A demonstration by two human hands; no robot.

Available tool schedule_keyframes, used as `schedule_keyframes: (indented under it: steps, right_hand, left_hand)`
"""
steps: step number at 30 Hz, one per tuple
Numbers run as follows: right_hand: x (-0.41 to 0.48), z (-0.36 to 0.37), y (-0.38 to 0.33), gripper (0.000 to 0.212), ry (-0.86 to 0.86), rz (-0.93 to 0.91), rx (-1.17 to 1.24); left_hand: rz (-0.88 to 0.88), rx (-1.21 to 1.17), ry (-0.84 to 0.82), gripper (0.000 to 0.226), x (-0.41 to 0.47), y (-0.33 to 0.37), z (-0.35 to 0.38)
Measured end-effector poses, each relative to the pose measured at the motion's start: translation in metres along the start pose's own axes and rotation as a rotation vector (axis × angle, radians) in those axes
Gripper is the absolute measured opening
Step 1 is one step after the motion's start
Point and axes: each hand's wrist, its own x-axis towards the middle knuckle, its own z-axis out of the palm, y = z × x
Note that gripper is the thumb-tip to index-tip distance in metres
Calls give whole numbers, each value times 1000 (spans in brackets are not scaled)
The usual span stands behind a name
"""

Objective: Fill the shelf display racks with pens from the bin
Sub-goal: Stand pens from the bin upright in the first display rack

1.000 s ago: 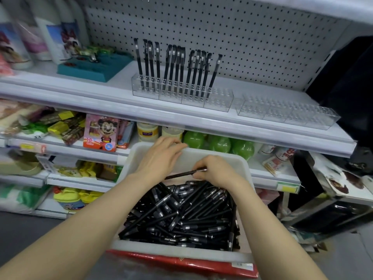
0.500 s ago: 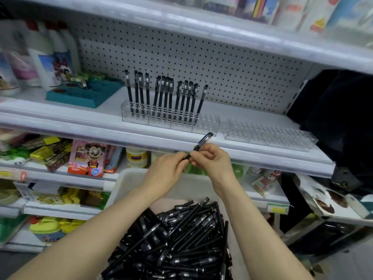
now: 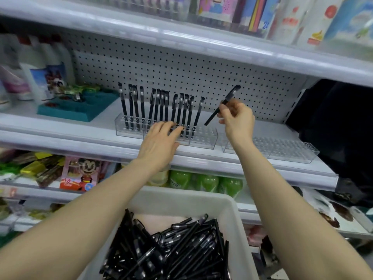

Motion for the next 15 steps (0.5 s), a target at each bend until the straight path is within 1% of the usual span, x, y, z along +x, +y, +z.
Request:
schedule_keyframes:
  steps: [3,6,11,15]
  right_hand:
    - [12,13,4,12,-23,-11,-61]
    - [19,27,15,8,-75,-6,-93]
    - [16,42,34,19,-201,-8,-276]
    - [12,45,38,19,-195,-19,-313]
  left_hand:
    - [7,20,16,53,0,-1,5]
    - [18,22,45,52,-1,-1,7]
    - [26,21,60,52,-1,-1,8]
    - [39,14,85,50,-2,-3,9]
